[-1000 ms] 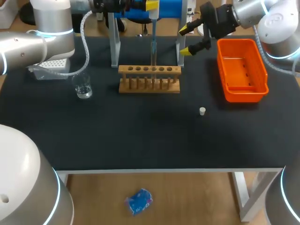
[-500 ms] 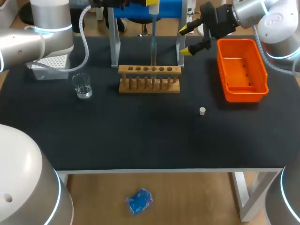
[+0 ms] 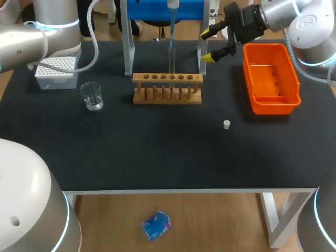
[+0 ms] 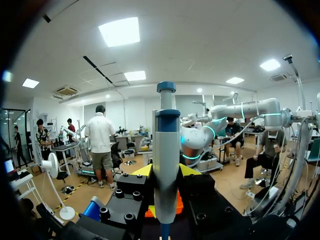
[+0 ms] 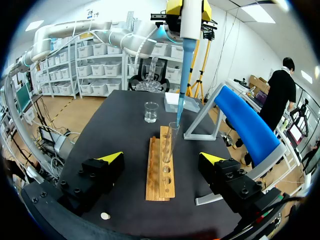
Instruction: Invert the test tube, pick up the pipette, mount the tip to pipette, aspirate from beaker and dispense into the tube, eject the tip, return the pipette, and cap with the stopper.
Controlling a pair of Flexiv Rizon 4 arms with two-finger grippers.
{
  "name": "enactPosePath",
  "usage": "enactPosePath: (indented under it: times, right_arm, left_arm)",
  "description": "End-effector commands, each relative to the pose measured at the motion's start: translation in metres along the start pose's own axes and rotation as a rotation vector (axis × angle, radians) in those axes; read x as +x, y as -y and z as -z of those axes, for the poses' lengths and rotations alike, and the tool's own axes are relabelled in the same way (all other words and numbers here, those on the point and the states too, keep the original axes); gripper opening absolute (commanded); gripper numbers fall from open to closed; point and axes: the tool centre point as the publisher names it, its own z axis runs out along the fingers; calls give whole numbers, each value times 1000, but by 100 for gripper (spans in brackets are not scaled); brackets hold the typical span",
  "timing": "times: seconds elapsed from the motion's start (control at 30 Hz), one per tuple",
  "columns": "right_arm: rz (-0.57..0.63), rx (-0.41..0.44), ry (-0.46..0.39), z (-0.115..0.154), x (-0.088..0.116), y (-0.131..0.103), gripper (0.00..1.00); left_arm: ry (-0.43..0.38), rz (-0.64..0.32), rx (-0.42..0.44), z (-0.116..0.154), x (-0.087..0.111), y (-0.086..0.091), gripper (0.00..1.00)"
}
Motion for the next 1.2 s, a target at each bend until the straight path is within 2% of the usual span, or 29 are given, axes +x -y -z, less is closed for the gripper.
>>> enactPosePath:
  times: [0.03, 0.47, 0.6, 0.73, 0.9, 1.2]
  right_arm:
    - [1, 0, 1, 0, 0, 0, 100]
    - [1, 0, 1, 0, 0, 0, 100]
    - [1, 0, 1, 0, 0, 0, 100]
    - [37, -41, 20, 13, 6, -13, 100]
    - [81, -112, 27, 32, 22, -34, 100]
    - [103, -236, 2, 61, 75, -57, 100]
  left_arm:
    - [11, -3, -14, 0, 6, 10, 0]
    - [14, -34, -43, -8, 19, 38, 0]
    - [30, -20, -47, -11, 32, 43, 0]
    - [51, -10, -33, -16, 49, 52, 0]
    - [64, -6, -35, -24, 73, 61, 0]
    - [86, -18, -37, -33, 119, 65, 0]
